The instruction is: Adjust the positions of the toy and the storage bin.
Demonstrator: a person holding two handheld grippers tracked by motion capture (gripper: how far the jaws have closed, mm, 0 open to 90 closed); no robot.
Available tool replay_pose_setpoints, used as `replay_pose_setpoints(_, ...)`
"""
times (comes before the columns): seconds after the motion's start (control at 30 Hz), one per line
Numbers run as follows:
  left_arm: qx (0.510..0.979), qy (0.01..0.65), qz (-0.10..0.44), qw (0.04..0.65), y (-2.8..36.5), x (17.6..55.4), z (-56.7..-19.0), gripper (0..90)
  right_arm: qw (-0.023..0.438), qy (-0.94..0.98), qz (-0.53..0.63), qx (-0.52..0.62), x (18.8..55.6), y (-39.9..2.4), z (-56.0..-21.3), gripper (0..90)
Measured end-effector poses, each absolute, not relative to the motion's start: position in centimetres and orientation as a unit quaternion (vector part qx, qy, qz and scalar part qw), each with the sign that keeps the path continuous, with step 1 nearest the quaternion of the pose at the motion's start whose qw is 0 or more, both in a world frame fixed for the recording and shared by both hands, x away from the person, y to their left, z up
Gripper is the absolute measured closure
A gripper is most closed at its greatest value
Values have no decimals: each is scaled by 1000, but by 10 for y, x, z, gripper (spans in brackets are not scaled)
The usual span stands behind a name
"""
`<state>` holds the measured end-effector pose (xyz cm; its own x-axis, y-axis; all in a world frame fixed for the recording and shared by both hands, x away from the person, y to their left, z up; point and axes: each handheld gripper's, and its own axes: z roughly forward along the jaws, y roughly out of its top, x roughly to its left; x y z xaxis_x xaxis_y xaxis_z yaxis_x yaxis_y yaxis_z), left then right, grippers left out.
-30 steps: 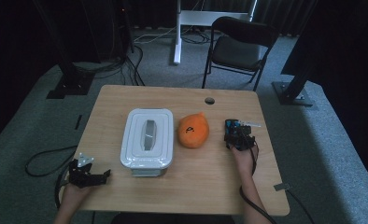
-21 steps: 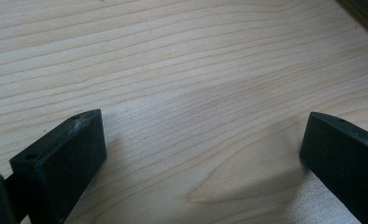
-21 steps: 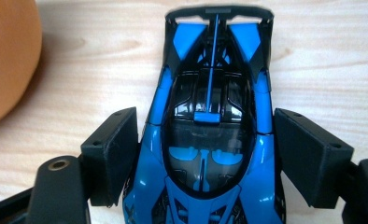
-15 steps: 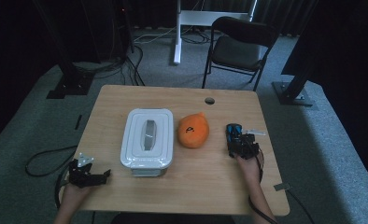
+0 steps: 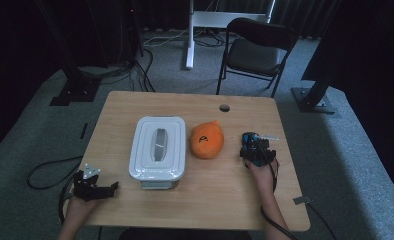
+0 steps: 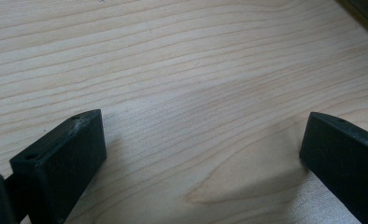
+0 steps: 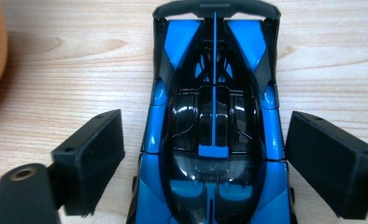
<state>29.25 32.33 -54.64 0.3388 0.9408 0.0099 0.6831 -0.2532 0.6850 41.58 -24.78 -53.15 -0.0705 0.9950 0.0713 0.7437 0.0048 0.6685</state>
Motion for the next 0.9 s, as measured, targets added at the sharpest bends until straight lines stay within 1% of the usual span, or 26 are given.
replay_pose_setpoints(0.13,762,533,216,299,323,293,-546,8,214,675,278,650,418,-249,-537,140)
replay_pose_setpoints(0.23,762,533,216,299,323,293,-546,8,218,674,279,649,419,-249,-538,165)
replay_pose_setpoints(0.3,762,533,216,299,323,293,-546,8,224,678,277,643,419,-249,-538,212)
replay_pose_setpoints(0.33,762,533,216,299,323,293,-546,8,225,682,277,638,419,-248,-538,218)
replay_pose_setpoints(0.4,762,533,216,299,323,293,-546,8,232,695,264,627,419,-246,-538,221)
replay_pose_setpoints(0.5,762,533,216,299,323,293,-546,8,224,700,256,628,421,-246,-536,228)
replay_pose_setpoints(0.6,762,533,216,299,323,293,-546,8,235,699,250,628,420,-245,-535,244)
replay_pose_setpoints(0.73,762,533,216,299,323,293,-546,8,234,697,254,628,418,-247,-533,246)
replay_pose_setpoints(0.9,762,533,216,299,323,293,-546,8,236,699,261,623,412,-253,-521,246)
